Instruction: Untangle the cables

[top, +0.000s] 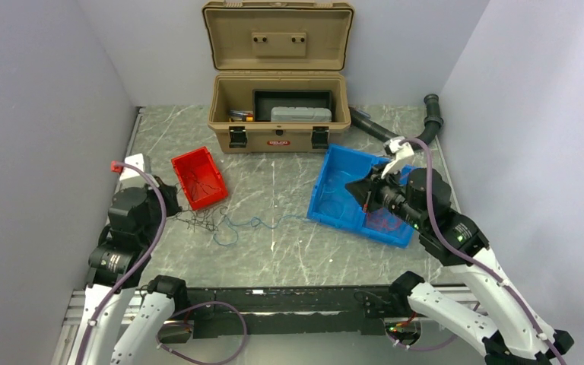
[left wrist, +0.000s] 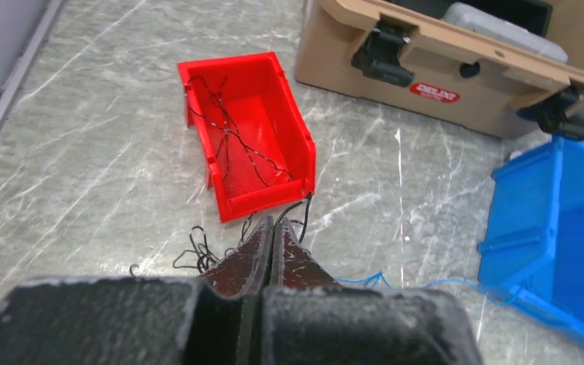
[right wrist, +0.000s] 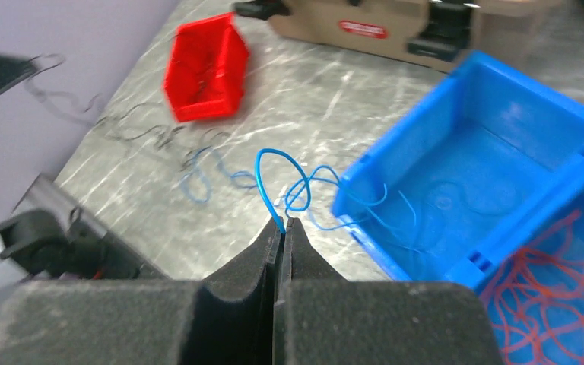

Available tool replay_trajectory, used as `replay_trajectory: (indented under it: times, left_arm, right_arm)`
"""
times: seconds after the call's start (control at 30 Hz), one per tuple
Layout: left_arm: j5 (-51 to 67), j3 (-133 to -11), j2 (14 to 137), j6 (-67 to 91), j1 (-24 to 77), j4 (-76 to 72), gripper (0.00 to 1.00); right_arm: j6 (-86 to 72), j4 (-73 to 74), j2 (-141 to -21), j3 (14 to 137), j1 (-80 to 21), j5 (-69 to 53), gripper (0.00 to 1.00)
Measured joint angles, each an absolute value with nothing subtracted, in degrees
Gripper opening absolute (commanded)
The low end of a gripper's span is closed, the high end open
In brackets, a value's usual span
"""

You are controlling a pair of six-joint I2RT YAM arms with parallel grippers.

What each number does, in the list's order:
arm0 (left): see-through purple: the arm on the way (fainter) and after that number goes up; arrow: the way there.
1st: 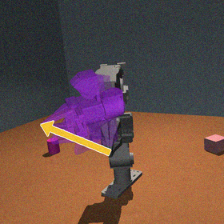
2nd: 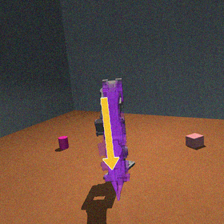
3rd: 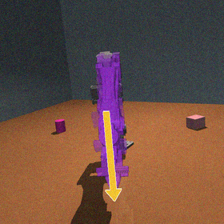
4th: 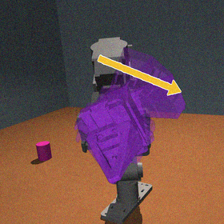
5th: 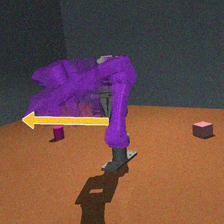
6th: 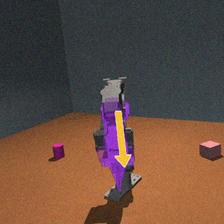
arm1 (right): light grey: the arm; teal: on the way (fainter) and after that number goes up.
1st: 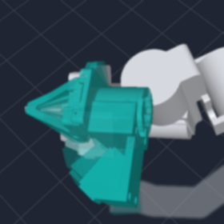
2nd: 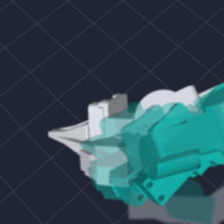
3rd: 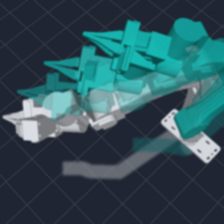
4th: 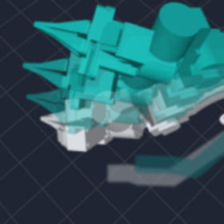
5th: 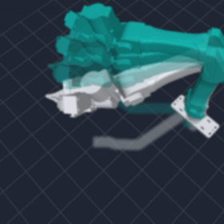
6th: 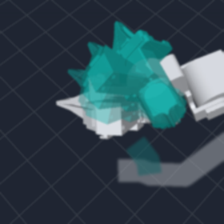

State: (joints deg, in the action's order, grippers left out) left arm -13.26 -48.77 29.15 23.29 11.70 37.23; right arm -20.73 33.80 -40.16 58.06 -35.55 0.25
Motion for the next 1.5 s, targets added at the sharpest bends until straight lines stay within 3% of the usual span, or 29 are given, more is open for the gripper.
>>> replay_trajectory:
  times: [0.23, 0.7, 1.13, 1.5]
  left_arm:
    - [-4.4, -47.9, 30.2, 20.4, 11.7, 34.6, 0.00]
    - [5.5, -47.2, 35.5, 18.0, 11.7, 33.7, 0.00]
    - [10.8, -47.2, 36.2, 15.6, 11.7, 33.7, 0.00]
    - [12.0, -47.1, 35.3, 14.2, 11.7, 33.6, 0.00]
  right_arm:
    - [-17.5, 31.4, -46.8, 68.4, -35.7, -11.3, 0.00]
    - [-16.0, 30.5, -59.2, 91.0, -35.7, -8.9, 0.00]
    - [-19.6, 39.2, -68.3, 91.0, -35.6, 9.3, 0.00]
    - [-26.0, 40.2, -68.6, 74.5, -31.0, 20.6, 0.00]
